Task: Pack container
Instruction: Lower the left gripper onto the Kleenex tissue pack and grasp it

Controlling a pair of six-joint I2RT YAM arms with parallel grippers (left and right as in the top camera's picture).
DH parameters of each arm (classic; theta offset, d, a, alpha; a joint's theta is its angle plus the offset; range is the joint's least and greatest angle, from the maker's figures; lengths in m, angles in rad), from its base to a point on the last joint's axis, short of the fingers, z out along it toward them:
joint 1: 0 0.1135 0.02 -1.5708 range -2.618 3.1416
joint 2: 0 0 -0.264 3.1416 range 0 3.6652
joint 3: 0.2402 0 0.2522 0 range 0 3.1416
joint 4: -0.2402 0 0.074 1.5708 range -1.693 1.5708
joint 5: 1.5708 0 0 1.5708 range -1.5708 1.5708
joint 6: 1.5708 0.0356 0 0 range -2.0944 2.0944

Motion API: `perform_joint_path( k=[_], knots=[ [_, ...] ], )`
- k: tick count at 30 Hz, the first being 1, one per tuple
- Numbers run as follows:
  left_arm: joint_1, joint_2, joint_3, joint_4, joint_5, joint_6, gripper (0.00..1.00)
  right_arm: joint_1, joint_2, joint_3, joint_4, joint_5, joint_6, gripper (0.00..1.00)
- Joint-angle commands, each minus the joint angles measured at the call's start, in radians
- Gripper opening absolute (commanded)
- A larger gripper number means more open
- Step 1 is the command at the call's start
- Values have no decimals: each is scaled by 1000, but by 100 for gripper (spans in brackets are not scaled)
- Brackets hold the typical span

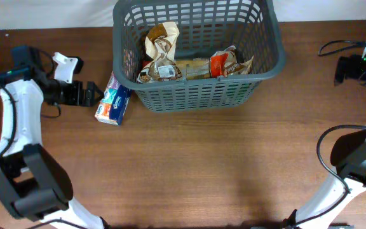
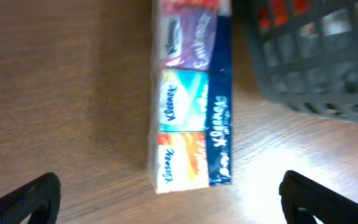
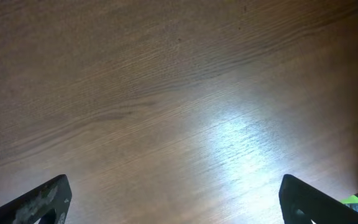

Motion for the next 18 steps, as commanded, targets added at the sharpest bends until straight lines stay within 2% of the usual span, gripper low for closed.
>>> perform_joint_path(
  k=[1,8,18],
  knots=[
    [-17,51,1,15,-63,41,99,-1,-6,-5,3,13,9,99],
    [-85,91,1,40,-199,40,99,-1,-6,-5,3,13,9,99],
    [-179,93,1,81,-286,41,99,-1,-6,-5,3,13,9,99]
  ],
)
